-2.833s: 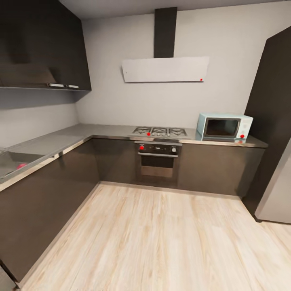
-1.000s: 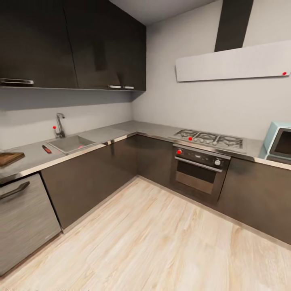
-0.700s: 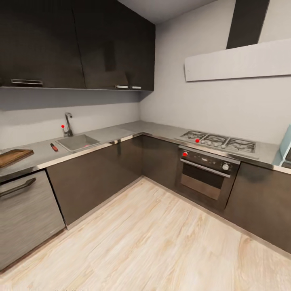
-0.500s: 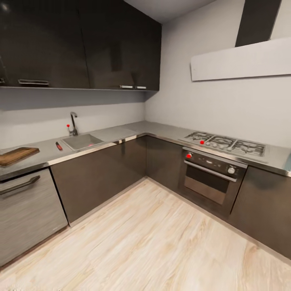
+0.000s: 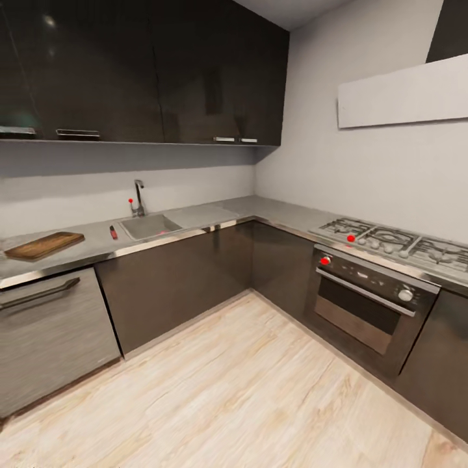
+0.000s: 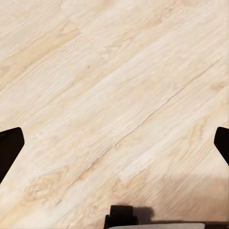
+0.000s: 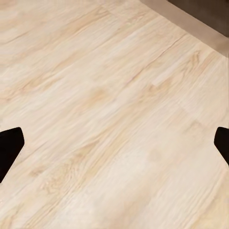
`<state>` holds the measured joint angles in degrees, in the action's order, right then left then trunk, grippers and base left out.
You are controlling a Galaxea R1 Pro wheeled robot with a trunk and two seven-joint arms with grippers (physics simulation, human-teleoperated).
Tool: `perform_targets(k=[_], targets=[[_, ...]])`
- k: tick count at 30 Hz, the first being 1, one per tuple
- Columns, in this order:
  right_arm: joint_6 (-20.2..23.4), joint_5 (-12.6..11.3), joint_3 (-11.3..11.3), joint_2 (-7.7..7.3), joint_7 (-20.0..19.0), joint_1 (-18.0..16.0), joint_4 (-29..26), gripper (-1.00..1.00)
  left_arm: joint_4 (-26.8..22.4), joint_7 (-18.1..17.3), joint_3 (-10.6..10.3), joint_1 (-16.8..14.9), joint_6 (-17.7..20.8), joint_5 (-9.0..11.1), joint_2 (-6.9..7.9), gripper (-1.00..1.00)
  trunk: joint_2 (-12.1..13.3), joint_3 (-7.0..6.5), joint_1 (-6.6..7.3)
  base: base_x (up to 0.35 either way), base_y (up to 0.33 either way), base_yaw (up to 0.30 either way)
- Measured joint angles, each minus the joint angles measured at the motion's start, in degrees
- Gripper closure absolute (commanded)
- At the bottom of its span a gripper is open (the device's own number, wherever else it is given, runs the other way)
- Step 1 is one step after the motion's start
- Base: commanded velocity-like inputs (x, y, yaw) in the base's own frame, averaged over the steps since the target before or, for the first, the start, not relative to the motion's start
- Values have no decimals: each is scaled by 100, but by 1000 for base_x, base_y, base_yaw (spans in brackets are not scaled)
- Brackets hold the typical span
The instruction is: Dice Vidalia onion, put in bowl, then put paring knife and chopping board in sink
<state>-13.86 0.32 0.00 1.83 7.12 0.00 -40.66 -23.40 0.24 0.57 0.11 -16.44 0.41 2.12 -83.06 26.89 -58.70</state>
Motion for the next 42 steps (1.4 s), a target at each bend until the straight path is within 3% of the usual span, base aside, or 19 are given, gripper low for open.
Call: perform_targets(k=[9,20,42], targets=[[0,0,0,0,-1,0,7,-100,-8,0,1,0,0,15,0,-100,0,0,1,318,-6,267],[-1,0,0,0,-3,0,10,-100,-10,0,10,-1,0,108,-1,-100,1,0,-1,238,198,267],[0,0,3,0,-1,0,51,-100,-7,1,5,-2,0,127,-2,-100,0,0,-3,18,2,266]])
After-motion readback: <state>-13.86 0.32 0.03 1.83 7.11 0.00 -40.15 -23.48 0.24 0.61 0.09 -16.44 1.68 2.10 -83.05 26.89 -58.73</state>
